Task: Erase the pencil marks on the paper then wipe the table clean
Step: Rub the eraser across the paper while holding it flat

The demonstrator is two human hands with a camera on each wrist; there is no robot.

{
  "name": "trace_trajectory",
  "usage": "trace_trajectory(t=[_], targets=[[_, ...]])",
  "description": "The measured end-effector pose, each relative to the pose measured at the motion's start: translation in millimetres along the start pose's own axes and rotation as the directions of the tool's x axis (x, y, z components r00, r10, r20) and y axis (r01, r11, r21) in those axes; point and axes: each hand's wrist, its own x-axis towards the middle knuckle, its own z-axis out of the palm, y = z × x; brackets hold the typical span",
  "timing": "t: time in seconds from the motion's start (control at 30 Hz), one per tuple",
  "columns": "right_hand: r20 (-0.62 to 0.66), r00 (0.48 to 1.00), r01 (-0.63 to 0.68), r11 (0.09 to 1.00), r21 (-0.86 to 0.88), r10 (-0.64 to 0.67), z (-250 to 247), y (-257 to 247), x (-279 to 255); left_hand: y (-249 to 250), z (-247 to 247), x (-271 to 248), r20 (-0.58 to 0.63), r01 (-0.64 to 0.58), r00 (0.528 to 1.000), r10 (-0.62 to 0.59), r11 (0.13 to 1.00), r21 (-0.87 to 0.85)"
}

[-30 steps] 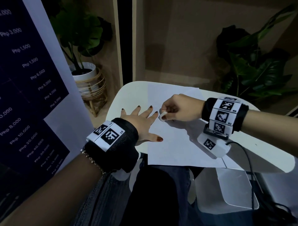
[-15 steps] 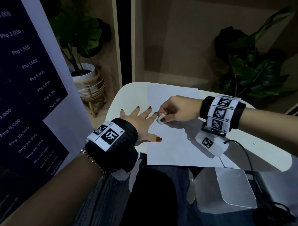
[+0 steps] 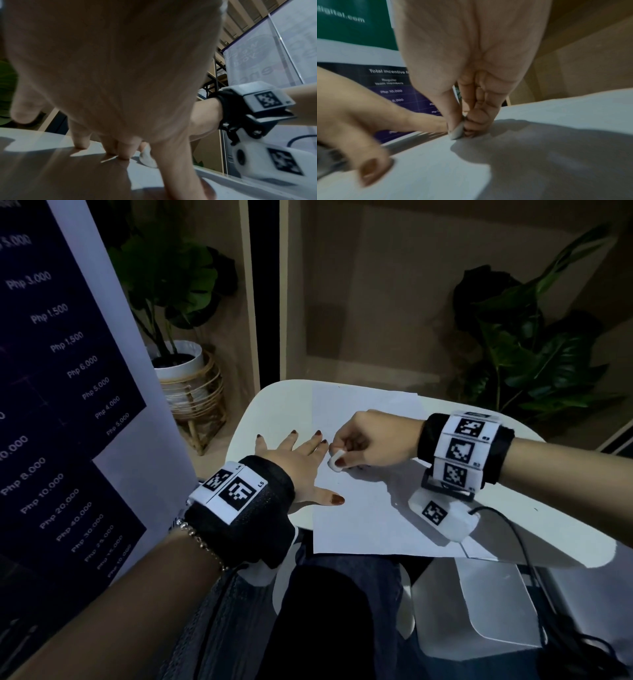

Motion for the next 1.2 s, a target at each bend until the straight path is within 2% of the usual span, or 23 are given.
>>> trace_trajectory(t=[0.13,0.23,0.47,0.6,0.73,0.9,1.03,1.2], targets=[[-0.070,0.997,-0.038,0.999,-0.039,0.035,-0.5,0.6,0.1,0.7,0.0,-0.3,0.001,-0.001,1.000,0.001,1.000,0.004],[-0.028,1.000,-0.006,0.998,-0.070,0.005,4.6,-5.8,-1.3,0.8,-0.6,-0.8,0.008,0.002,1.000,-0.002,1.000,-0.001],[-0.036,0.999,-0.025,0.990,-0.139,0.020,1.3,-16.8,-1.8,1.4,-0.7,-1.6,0.012,0.003,1.000,-0.003,1.000,0.002],[-0.083,0.996,-0.014,0.961,-0.276,-0.010,2.7,-26.6,-5.2,2.3,-0.5,-1.5,0.013,0.002,1.000,-0.002,1.000,-0.002],[-0.061,0.997,0.024,0.926,-0.377,-0.051,4.1,-37.4,-8.9,2.6,-0.5,-1.7,0.011,0.011,1.000,-0.011,1.000,0.004],[-0.052,0.997,0.026,0.934,-0.355,-0.048,4.4,-37.4,-5.8,2.5,0.0,-1.5,0.015,0.011,1.000,-0.011,1.000,0.004],[-0.086,0.996,-0.025,0.941,-0.337,-0.005,1.6,-34.9,-5.7,3.2,-0.3,-2.0,0.015,0.013,1.000,-0.013,1.000,0.009],[-0.070,0.997,-0.001,0.946,-0.325,-0.023,2.6,-36.6,-5.2,3.3,-1.3,-2.5,0.018,0.014,1.000,-0.014,1.000,0.014]])
